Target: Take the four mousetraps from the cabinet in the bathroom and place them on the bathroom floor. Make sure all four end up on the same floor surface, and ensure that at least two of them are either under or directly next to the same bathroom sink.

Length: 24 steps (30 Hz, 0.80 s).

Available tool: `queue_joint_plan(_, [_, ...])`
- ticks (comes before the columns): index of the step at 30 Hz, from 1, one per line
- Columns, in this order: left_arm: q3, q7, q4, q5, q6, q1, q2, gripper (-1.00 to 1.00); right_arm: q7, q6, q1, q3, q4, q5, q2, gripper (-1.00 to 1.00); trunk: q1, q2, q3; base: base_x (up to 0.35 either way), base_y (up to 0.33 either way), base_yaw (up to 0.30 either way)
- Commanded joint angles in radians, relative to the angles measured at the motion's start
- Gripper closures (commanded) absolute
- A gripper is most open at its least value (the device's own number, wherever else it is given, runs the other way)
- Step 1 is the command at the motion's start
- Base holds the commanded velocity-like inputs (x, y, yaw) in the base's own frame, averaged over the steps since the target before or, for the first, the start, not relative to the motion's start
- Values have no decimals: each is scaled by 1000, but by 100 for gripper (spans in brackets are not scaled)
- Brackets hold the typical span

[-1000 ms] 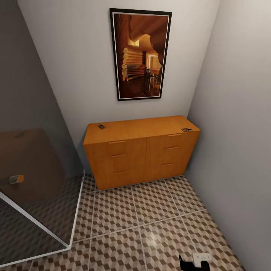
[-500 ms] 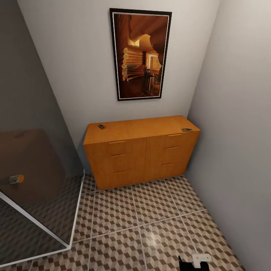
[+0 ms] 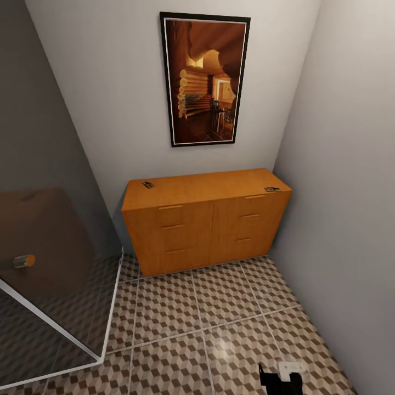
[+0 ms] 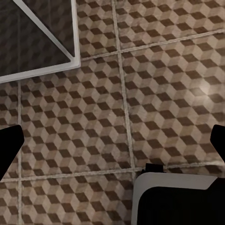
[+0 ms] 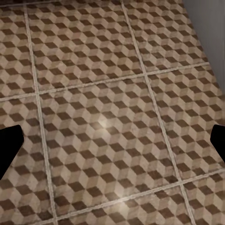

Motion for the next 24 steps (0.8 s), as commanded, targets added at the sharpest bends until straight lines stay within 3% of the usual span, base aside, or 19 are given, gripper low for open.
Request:
queue_joint_plan(1, [-9, 2, 3, 6, -5, -2, -1, -100, -7, 3, -1, 9, -5, -7, 0, -100, 1, -2, -2, 0, 0, 0])
queue_joint_plan(12, [-10, -2, 5, 6, -5, -2, -1, -100, -69, 64, -1, 8, -67, 14, -14, -100, 1, -2, -2, 0, 0, 0])
queue_joint_plan(13, [-10, -3, 5, 6, -5, -2, -1, -100, -93, 355, -1, 7, -447, 15, -15, -100, 1, -2, -2, 0, 0, 0])
queue_joint_plan(17, [-10, -3, 5, 6, -5, -2, -1, -100, -110, 452, -1, 6, -576, 19, -22, -100, 1, -2, -2, 0, 0, 0])
queue_joint_plan(24, [-10, -3, 5, 6, -5, -2, -1, -100, -157, 556, -1, 6, -701, 42, -21, -100, 1, -2, -2, 0, 0, 0])
